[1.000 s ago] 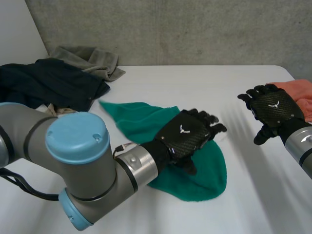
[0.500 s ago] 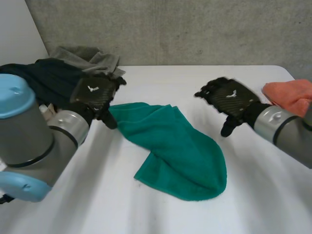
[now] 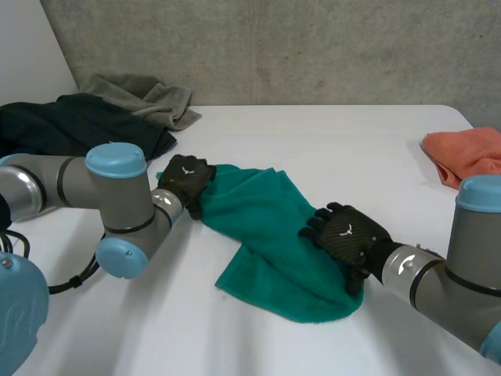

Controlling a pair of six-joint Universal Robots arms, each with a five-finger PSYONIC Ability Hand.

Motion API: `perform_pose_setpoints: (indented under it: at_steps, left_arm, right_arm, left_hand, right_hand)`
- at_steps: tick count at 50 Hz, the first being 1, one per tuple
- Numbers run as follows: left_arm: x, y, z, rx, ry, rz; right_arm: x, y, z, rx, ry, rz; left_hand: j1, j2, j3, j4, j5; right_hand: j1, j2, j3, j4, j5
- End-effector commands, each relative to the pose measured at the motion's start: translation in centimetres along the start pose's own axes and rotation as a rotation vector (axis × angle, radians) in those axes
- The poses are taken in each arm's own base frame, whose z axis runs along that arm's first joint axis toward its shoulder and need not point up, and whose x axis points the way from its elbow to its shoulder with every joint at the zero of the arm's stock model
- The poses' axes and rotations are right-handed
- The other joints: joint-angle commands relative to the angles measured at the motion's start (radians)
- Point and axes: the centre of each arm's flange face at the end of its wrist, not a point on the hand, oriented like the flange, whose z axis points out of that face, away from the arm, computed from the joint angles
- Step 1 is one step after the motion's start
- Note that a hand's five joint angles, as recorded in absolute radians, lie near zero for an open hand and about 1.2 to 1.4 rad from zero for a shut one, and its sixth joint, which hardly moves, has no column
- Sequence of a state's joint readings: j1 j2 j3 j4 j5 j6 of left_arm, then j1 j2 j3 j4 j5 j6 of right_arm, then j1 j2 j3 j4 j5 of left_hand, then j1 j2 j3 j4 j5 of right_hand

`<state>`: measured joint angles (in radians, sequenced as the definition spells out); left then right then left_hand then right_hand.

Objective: Fold the laundry.

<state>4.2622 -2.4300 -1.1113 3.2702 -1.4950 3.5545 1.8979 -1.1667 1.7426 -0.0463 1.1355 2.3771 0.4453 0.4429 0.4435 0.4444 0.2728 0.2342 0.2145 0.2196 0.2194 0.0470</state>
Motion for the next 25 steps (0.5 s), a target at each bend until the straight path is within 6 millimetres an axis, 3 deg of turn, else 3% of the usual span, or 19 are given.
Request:
perform_pose_setpoints:
  at_steps: [1, 5, 7, 11, 14, 15, 19, 25]
  left_arm:
    - [0.5, 0.9, 0.6, -0.011, 0.015, -0.002]
    - [0.2, -0.1, 0.5, 0.014, 0.0, -0.002]
    - [0.1, -0.9, 0.2, 0.032, -0.006, -0.001]
    - [-1.1, -3.5, -0.6, 0.088, -0.035, 0.001]
    - [-1.4, -5.0, -1.4, 0.114, -0.043, 0.002]
    - [-1.4, -5.2, -1.6, 0.118, -0.043, 0.003]
    - [-1.7, -6.8, -3.0, 0.146, -0.049, 0.008]
    - [-2.8, -11.0, -6.6, 0.24, -0.075, 0.012]
  right_arm:
    - [-0.9, 0.8, -0.5, -0.025, -0.015, 0.019]
    - [-0.8, 0.7, -0.4, -0.022, -0.013, 0.017]
    - [-0.7, 0.7, -0.4, -0.021, -0.007, 0.015]
    - [-0.5, 0.5, -0.3, -0.019, -0.001, 0.014]
    - [-0.3, 0.4, -0.3, -0.019, 0.001, 0.017]
    - [-0.4, 0.4, -0.3, -0.022, -0.002, 0.019]
    - [-0.3, 0.1, -0.9, -0.036, -0.008, 0.026]
    - [-1.1, -1.7, -4.5, -0.102, -0.08, 0.07]
  left_hand:
    - [0.465, 0.468, 0.467, 0.466, 0.463]
    - [0.95, 0.953, 0.952, 0.951, 0.948]
    - [0.951, 0.953, 0.953, 0.952, 0.949]
    - [0.951, 0.953, 0.953, 0.952, 0.949]
    - [0.951, 0.953, 0.953, 0.952, 0.949]
    - [0.951, 0.953, 0.953, 0.952, 0.949]
    - [0.951, 0.953, 0.953, 0.952, 0.949]
    - [0.951, 0.953, 0.953, 0.952, 0.949]
  right_hand:
    - [0.03, 0.05, 0.045, 0.045, 0.043]
    - [0.045, 0.064, 0.059, 0.059, 0.057]
    - [0.068, 0.088, 0.083, 0.083, 0.081]
    - [0.452, 0.471, 0.466, 0.466, 0.464]
    - [1.1, 1.119, 1.114, 1.114, 1.112]
    - [1.161, 1.181, 1.176, 1.176, 1.174]
    - [1.162, 1.182, 1.177, 1.177, 1.175]
    - [1.162, 1.182, 1.177, 1.177, 1.175]
